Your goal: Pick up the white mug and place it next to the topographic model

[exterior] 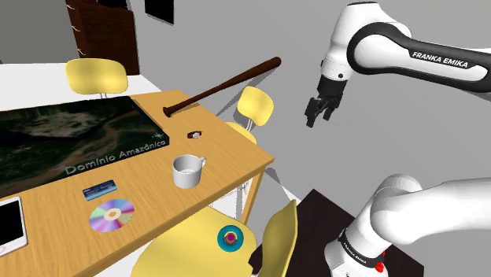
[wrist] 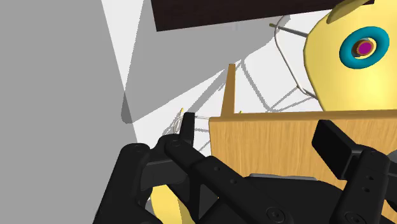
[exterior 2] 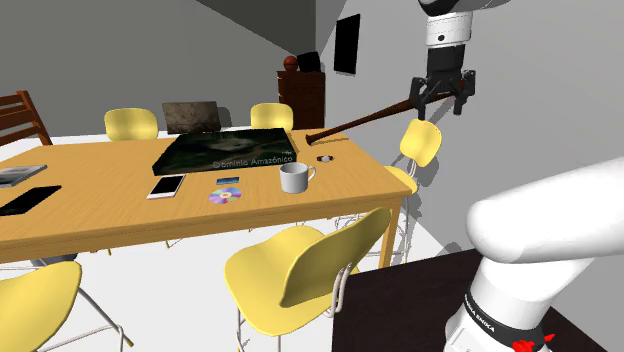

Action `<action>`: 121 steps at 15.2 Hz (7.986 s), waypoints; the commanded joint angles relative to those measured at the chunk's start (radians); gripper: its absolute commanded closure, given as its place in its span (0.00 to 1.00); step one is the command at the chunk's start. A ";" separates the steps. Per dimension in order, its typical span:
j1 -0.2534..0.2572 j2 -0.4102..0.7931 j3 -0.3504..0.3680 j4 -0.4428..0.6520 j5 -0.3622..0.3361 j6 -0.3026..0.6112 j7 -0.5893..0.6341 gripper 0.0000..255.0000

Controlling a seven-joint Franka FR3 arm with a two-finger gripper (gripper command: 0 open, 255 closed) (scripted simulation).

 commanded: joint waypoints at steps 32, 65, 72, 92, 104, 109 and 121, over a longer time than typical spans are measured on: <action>0.164 0.943 0.344 0.488 0.013 0.421 0.583 0.00; 0.275 1.311 0.331 0.803 -0.089 0.460 0.703 1.00; 0.274 1.281 0.338 0.840 -0.078 0.396 0.695 1.00; 0.285 1.237 0.350 1.043 -0.056 0.152 0.673 1.00; 0.385 1.494 0.329 1.438 -0.111 0.013 0.685 1.00; 0.368 1.476 0.331 1.338 -0.109 0.094 0.693 1.00; 0.349 1.481 0.328 1.181 -0.115 0.252 0.708 1.00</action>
